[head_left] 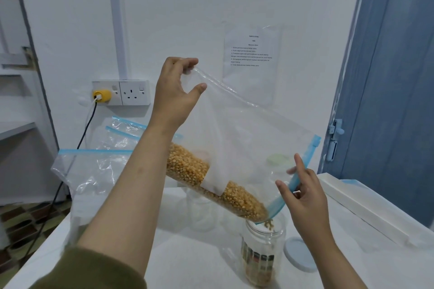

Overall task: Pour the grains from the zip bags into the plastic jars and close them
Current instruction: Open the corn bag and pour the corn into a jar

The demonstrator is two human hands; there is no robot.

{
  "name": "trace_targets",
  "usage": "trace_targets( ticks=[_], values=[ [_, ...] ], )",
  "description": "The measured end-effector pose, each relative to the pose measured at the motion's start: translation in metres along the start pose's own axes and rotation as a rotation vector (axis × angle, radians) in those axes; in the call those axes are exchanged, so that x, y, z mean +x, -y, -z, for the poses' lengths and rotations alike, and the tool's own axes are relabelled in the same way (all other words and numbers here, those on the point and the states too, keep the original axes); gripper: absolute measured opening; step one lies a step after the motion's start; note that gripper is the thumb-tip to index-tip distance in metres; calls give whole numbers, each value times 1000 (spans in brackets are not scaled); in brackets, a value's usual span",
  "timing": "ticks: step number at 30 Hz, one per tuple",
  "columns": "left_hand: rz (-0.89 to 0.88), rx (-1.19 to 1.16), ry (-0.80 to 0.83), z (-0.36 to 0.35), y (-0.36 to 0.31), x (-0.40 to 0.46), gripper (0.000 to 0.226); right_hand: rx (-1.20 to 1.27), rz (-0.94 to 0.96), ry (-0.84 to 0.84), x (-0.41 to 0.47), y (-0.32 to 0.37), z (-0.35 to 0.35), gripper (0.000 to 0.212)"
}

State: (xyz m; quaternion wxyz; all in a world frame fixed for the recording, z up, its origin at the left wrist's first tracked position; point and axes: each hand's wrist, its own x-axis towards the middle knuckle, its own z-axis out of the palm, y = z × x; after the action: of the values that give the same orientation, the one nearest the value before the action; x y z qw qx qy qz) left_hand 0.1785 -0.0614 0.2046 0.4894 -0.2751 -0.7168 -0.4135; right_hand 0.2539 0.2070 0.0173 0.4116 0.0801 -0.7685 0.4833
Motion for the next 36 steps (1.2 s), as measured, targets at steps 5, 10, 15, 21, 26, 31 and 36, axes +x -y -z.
trace_targets(
  ticks=[5, 10, 15, 21, 26, 31, 36],
  values=[
    [8, -8, -4, 1, 2, -1, 46, -1, -3, 3, -1, 0, 0, 70],
    [5, -6, -7, 0, 2, -2, 46, -5, -3, 1, -2, -1, 0, 70],
    [-6, -3, -6, 0, 1, -2, 46, -9, -9, 0, -2, -1, -1, 69],
    [-23, 11, -1, 0, 1, -2, 45, 4, -12, -7, -2, 0, -1, 69],
    [-14, 0, 3, 0, 1, -2, 45, -2, -14, -5, -3, -2, -1, 69],
    [-7, -2, 2, -1, 2, -3, 45, -14, -24, -1, -3, -3, -2, 69],
    [-8, -3, 14, -1, 2, -2, 44, -1, -18, -8, -4, -2, -2, 69]
  ],
)
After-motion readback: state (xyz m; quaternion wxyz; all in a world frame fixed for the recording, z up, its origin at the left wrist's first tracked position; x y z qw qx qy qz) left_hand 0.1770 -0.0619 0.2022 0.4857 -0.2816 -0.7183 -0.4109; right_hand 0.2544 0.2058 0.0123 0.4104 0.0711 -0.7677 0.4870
